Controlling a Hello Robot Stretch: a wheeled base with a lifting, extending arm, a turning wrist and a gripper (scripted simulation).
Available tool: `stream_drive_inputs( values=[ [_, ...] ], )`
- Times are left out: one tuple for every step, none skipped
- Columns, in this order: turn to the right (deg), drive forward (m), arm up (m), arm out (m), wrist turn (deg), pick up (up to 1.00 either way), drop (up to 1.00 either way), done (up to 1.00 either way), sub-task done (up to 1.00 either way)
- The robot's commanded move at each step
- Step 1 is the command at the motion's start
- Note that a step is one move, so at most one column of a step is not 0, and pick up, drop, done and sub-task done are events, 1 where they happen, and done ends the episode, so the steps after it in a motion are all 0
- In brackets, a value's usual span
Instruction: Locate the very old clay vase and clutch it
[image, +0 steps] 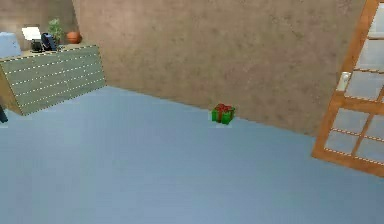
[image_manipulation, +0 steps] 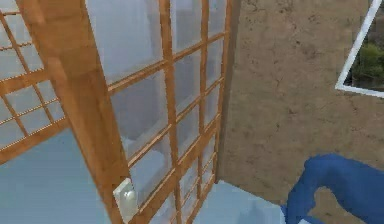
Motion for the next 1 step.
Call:
stream_drive_inputs(
  values=[
    [-45.0, 0.0, 0.0, 0.0, 0.0, 0.0, 0.0, 0.0, 0.0]
  ],
)
